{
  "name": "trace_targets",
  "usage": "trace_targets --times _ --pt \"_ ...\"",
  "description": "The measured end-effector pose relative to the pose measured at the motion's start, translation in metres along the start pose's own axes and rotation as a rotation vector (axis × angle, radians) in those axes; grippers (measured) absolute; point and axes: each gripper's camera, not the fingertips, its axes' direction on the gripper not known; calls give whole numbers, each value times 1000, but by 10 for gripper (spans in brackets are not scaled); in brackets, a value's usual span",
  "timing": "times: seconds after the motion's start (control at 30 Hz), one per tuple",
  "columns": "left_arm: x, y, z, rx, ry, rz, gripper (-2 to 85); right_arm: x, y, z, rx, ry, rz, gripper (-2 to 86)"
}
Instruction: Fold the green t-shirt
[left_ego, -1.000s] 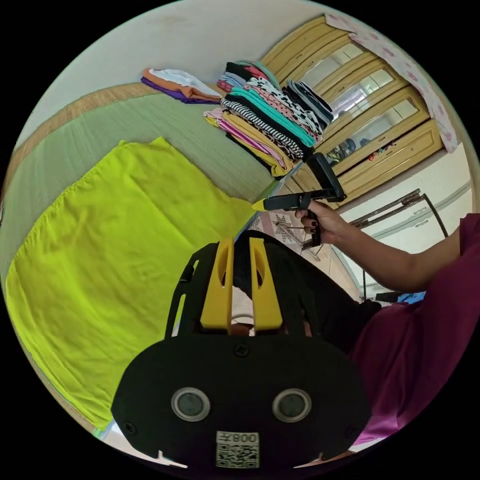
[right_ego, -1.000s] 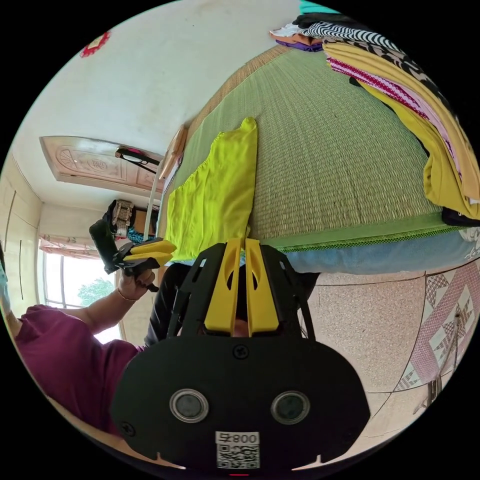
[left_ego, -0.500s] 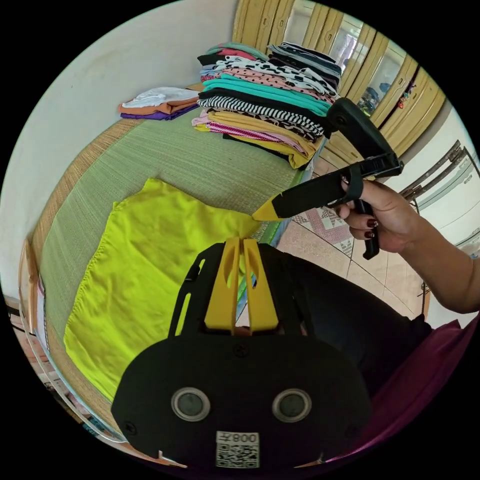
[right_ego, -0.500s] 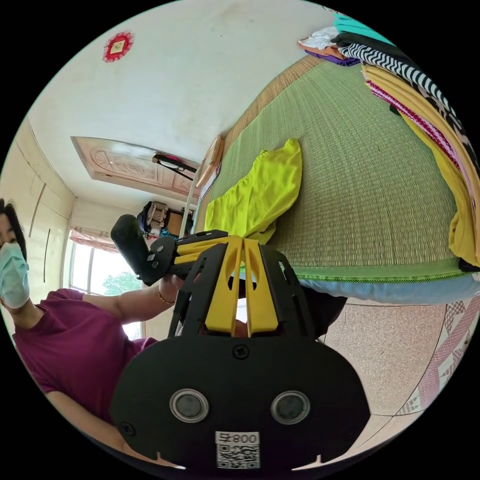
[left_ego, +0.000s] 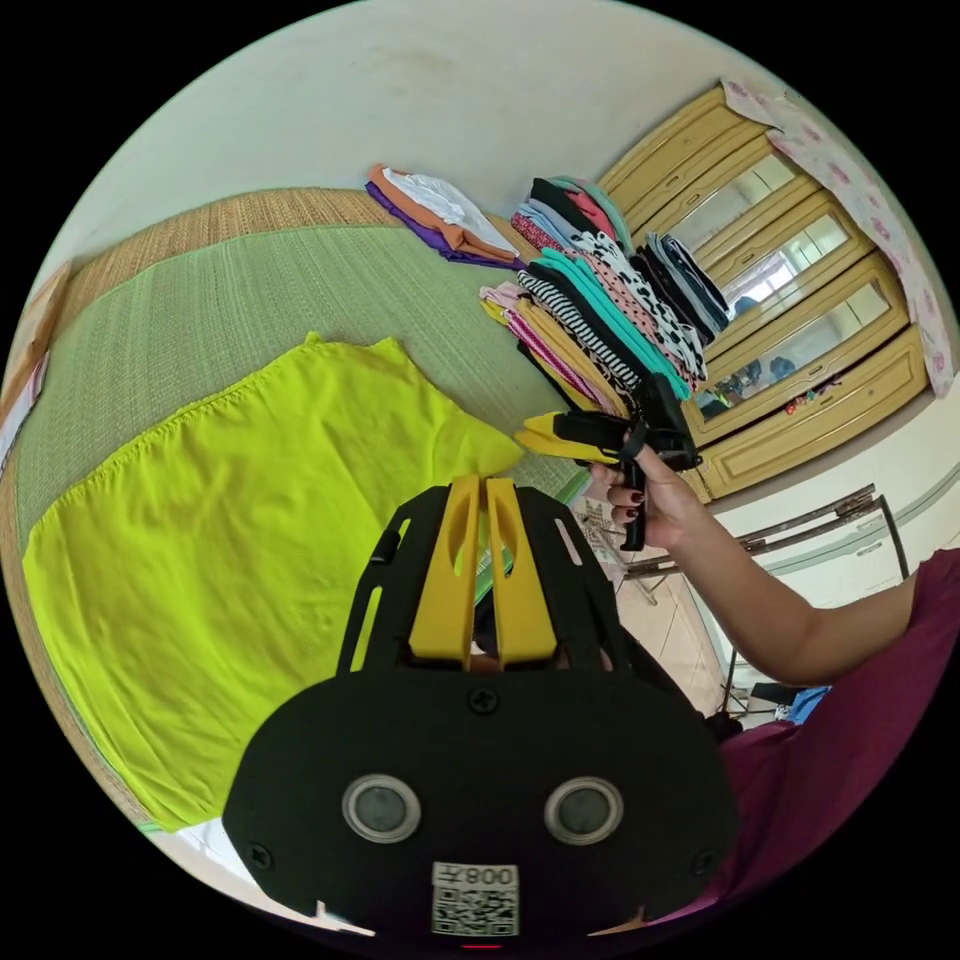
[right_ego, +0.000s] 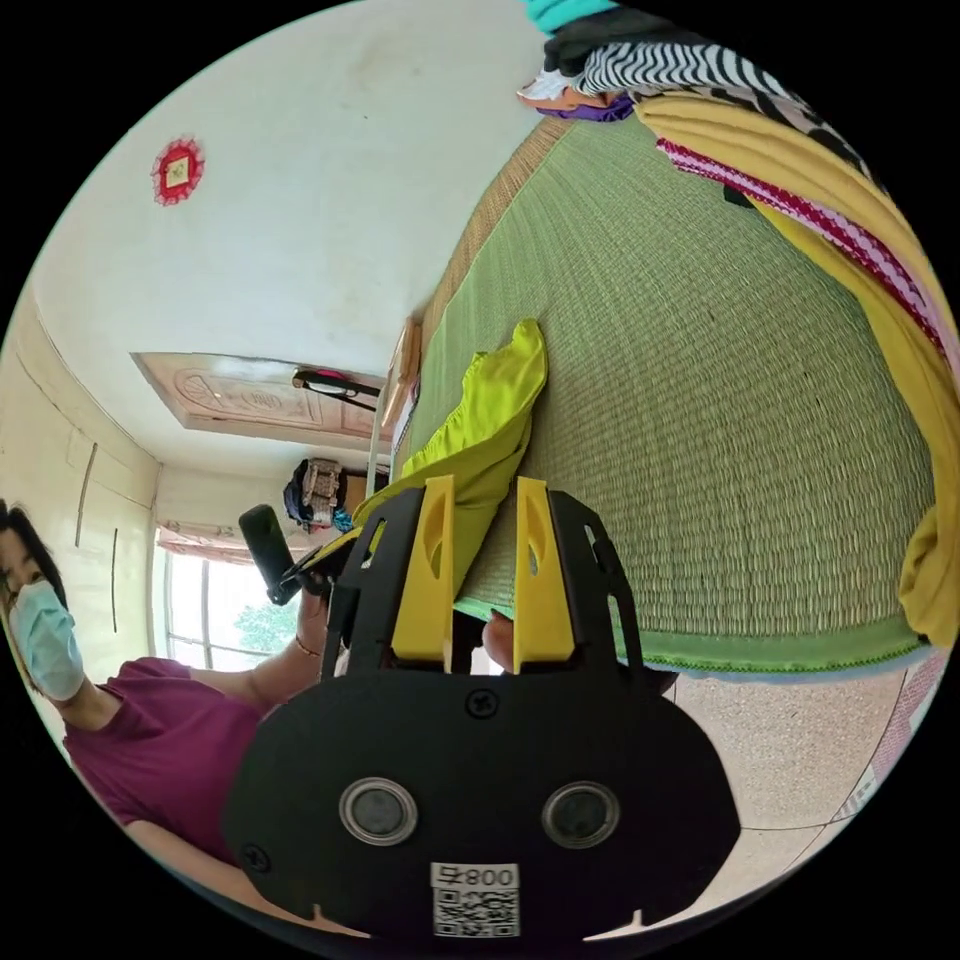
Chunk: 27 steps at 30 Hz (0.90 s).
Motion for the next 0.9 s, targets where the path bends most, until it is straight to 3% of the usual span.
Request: trace_targets --times 0.9 --pt "-24 -30 32 31 146 -13 7 55 -147 126 -134 -23 72 97"
